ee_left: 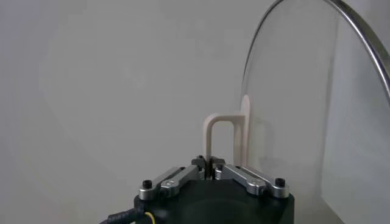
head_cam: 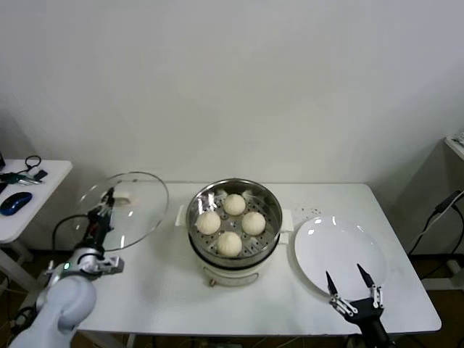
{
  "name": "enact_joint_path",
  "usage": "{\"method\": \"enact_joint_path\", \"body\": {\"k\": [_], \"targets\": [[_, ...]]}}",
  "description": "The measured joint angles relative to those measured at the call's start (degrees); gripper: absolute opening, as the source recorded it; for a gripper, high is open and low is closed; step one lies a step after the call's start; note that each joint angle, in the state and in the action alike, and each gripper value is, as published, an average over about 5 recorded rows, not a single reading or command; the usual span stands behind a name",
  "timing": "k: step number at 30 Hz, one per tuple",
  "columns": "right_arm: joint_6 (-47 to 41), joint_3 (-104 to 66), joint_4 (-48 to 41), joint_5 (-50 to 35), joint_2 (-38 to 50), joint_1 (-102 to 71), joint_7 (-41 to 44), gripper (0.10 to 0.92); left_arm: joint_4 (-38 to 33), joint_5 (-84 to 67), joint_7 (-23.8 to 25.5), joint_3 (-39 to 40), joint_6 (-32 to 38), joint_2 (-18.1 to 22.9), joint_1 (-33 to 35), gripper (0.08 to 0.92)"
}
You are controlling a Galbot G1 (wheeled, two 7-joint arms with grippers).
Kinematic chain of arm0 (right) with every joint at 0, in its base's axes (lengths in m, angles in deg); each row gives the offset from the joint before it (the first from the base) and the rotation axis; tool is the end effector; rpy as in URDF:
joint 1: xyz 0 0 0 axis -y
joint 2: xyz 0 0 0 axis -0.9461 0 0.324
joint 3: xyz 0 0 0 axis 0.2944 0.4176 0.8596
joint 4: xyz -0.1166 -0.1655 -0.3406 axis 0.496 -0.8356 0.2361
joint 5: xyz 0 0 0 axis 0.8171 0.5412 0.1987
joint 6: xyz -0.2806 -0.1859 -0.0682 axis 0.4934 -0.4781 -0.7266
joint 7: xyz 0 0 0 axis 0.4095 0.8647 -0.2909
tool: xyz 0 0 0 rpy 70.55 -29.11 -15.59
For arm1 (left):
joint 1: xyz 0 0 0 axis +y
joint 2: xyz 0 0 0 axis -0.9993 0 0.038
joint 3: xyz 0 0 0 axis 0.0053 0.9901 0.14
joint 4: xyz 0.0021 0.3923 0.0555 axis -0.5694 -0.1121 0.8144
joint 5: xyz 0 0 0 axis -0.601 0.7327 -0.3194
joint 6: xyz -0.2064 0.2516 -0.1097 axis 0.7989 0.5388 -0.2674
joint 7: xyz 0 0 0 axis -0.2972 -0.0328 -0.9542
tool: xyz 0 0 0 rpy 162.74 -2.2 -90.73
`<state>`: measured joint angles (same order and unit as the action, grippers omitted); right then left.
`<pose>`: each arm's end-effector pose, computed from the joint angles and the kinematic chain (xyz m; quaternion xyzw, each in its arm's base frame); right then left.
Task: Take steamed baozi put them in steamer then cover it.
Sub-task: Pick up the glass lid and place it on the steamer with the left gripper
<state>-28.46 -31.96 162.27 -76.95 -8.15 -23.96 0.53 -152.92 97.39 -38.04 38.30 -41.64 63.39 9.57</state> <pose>0.0653 -0.1233 -0.3926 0.0875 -0.9956 0.0335 0.0014 0.2719 0.1661 -0.3168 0.0521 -0.7177 -0.6944 0.0025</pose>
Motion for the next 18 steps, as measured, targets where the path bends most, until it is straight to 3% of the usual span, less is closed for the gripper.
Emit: {"method": "enact_joint_path", "body": {"k": [7, 18], "targets": [[-1.15, 0.13, -0.09, 1.67, -0.18, 0.98, -1.26, 0.823, -4.54, 1.46, 6.91, 7.73, -9.34, 2.16, -5.99, 0.135], [-1.07, -0.55, -1.94, 0.28, 0.89, 0.53, -1.8, 0.823, -5.72, 9.38, 15.46, 21.3, -19.86, 9.93, -15.37, 0.135]]}}
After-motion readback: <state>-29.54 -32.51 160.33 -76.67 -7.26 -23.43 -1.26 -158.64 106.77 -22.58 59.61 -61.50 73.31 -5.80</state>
